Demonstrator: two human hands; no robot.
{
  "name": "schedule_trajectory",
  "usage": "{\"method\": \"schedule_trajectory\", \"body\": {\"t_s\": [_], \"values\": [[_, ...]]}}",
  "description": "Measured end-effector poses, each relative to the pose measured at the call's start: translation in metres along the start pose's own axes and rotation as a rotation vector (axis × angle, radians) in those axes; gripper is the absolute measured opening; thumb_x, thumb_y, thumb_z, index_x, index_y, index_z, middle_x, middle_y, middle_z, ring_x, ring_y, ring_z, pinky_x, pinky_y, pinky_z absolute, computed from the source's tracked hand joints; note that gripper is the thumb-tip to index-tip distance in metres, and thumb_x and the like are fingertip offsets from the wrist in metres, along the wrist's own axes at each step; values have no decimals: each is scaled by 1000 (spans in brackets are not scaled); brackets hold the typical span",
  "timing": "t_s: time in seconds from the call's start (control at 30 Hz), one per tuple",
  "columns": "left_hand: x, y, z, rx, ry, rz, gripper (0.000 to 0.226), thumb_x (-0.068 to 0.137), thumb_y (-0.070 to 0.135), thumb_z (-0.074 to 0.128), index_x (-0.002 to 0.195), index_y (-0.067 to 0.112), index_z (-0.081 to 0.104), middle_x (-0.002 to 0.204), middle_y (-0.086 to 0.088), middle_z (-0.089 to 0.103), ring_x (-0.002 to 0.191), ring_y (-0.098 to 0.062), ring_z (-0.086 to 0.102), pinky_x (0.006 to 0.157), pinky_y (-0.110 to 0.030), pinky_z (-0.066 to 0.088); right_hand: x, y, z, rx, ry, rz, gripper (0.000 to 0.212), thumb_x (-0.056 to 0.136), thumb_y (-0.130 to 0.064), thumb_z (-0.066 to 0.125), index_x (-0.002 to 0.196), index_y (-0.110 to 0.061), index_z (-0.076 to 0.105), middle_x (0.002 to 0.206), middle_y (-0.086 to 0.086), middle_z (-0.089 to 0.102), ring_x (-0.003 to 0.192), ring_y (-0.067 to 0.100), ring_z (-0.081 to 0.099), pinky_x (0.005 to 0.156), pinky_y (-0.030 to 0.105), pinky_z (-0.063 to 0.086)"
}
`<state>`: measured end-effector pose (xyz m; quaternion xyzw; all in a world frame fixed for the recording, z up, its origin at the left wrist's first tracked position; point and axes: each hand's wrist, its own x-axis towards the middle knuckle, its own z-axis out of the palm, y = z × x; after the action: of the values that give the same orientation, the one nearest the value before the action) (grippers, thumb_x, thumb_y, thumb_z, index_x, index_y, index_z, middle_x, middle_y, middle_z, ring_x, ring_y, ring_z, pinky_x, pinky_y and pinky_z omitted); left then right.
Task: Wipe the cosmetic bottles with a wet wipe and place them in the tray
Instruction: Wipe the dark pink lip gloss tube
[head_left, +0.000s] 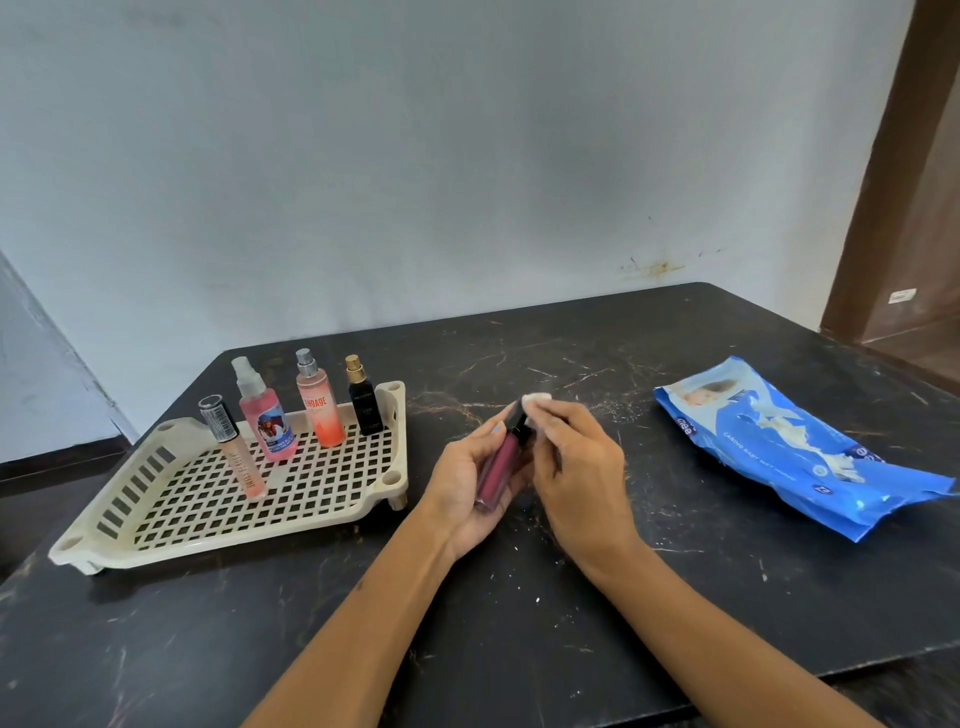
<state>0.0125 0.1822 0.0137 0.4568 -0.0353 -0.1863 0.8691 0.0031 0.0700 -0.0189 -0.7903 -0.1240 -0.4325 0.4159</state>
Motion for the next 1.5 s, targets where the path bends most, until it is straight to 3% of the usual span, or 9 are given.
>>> {"method": "schedule_trajectory", "body": {"t_s": [0.13,0.33,0.53,0.6,0.77,1.03,1.13,1.23,1.5], "values": [[1,3,-2,0,31,27,31,96,10,35,111,9,62,93,-13,72,81,-19,69,86,-31,50,-4,-6,0,63,-38,-99,22,77,1,65,98,-1,74,97,6,71,91,15,67,84,25,53],[0,1,0,-13,-8,-13,34,96,9,35,118,7,61,97,-12,71,81,-18,70,73,-29,58,1,0,-1,-7,-3,35,33,87,7,58,119,1,64,118,9,63,107,18,61,93,30,50],[3,3,1,65,89,69,32,95,5,39,118,16,59,93,-9,74,81,-17,70,73,-28,57,-3,-7,-1,60,-47,-60,22,80,-2,62,98,-2,74,96,5,71,87,13,68,79,28,56],[4,2,4,131,148,142,30,98,8,38,117,16,60,93,-9,73,83,-17,71,66,-26,57,-4,-8,0,37,-57,-104,20,78,-3,62,93,-1,75,91,5,71,84,15,68,77,27,55],[5,-7,6,509,328,313,43,99,42,31,124,23,60,58,-3,53,39,-6,44,34,-21,34,-4,-8,2,-62,-78,-175,31,87,-14,48,99,2,72,101,9,69,91,20,65,77,27,53],[5,-18,0,894,295,516,74,86,63,12,115,20,65,76,3,67,70,-21,61,67,-35,49,-2,2,-3,-238,-140,-28,54,69,19,71,121,9,59,122,23,59,112,34,59,94,31,41],[6,-18,-4,862,341,504,77,84,67,11,112,19,64,103,-4,70,100,-22,64,93,-42,50,-3,-2,-3,-203,-143,-117,34,79,5,65,113,6,65,113,17,65,105,29,64,87,29,51],[7,-15,-3,851,405,518,69,82,64,12,105,22,61,105,-3,69,101,-12,62,96,-36,47,-4,-7,-2,-151,-165,-233,31,87,-15,48,102,0,71,102,9,69,94,20,64,77,25,55],[10,-19,-5,867,348,511,68,88,66,18,98,18,66,80,-9,70,62,-20,59,56,-33,44,1,-2,-2,-181,-31,-98,30,80,2,60,108,8,67,109,19,67,101,30,65,89,30,49]]}}
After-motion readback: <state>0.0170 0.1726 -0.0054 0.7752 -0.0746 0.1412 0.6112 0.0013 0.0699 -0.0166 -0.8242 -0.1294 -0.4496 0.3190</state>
